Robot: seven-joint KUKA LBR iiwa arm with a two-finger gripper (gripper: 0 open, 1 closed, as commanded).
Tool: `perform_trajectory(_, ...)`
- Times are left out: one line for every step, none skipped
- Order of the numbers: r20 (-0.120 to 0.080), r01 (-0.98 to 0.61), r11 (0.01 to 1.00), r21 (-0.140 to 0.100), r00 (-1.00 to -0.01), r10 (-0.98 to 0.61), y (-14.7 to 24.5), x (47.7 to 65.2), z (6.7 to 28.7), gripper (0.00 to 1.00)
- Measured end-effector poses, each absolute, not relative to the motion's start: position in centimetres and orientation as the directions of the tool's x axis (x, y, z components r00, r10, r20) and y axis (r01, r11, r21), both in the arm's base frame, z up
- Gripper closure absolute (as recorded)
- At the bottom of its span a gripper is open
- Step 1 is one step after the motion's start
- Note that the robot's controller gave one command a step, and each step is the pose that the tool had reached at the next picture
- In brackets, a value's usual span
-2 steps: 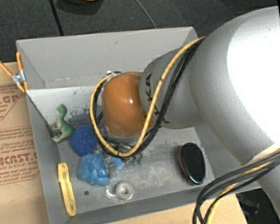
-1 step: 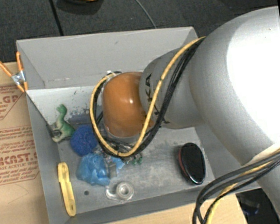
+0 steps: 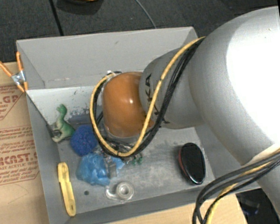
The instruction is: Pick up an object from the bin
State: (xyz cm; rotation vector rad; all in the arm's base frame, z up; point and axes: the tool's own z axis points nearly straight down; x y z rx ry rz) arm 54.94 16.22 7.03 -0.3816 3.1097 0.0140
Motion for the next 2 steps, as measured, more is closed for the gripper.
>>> perform_trajectory(-0.010, -0.242, 0.970, 0.008, -0.970, -0.242, 16.21, 54.94, 7.03, 1.00)
perform_trajectory(-0.010, -0.242, 0.970, 0.008, -0.970, -0.242, 16.21, 54.94, 7.03, 1.00)
